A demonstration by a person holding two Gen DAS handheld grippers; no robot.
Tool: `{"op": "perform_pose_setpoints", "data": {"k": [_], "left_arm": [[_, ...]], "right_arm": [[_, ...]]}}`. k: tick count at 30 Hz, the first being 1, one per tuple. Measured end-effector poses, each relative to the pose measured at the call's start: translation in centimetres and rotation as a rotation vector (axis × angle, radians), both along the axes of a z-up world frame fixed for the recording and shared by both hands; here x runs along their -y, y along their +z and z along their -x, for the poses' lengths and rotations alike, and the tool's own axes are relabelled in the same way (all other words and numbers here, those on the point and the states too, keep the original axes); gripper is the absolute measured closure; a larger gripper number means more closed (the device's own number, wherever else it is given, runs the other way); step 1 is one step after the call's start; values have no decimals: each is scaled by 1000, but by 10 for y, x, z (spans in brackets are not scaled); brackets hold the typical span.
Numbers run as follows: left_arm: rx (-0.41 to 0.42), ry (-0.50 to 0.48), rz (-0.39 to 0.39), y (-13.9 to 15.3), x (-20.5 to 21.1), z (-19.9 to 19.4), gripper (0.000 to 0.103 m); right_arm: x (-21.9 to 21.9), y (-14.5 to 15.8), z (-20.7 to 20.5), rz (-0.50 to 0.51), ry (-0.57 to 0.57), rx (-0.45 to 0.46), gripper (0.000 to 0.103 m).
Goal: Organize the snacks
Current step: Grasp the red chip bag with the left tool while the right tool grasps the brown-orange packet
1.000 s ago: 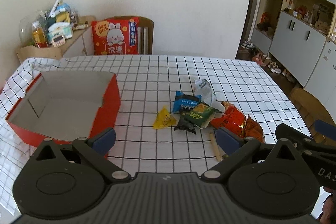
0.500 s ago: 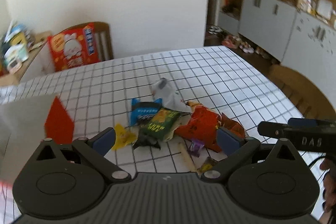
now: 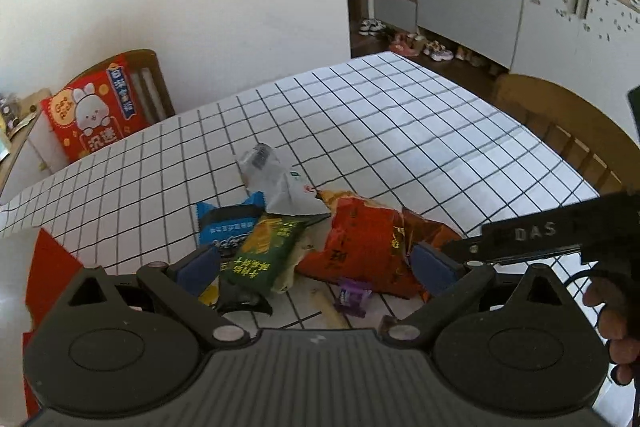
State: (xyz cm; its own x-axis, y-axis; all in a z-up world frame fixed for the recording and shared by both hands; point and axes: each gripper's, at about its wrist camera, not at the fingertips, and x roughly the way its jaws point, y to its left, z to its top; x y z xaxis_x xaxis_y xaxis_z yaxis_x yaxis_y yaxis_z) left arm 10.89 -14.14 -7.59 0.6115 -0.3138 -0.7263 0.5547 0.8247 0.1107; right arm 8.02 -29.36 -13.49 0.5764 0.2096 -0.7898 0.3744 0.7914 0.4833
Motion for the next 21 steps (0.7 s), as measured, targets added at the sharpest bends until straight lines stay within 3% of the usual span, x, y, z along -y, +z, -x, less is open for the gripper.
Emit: {"op": "perform_pose_setpoints", "data": {"k": [5, 7, 8, 12, 21], "left_arm": [[-11, -53, -31, -11, 10, -6, 1], [-22, -66, -41, -14, 13, -9, 1], [-26, -71, -44, -16, 14, -11, 1], [-27, -116, -65, -21, 23, -14, 1], [-39, -173, -154, -43, 65, -32, 1]], "right_arm": [[-2, -10, -8, -50, 22, -20, 33], [-3, -12, -12, -54, 37, -27, 41], [-3, -13, -12, -64, 46, -27, 52], [3, -11, -11, -79, 51, -12, 64], [29, 1, -4, -9, 40, 27, 66]]}}
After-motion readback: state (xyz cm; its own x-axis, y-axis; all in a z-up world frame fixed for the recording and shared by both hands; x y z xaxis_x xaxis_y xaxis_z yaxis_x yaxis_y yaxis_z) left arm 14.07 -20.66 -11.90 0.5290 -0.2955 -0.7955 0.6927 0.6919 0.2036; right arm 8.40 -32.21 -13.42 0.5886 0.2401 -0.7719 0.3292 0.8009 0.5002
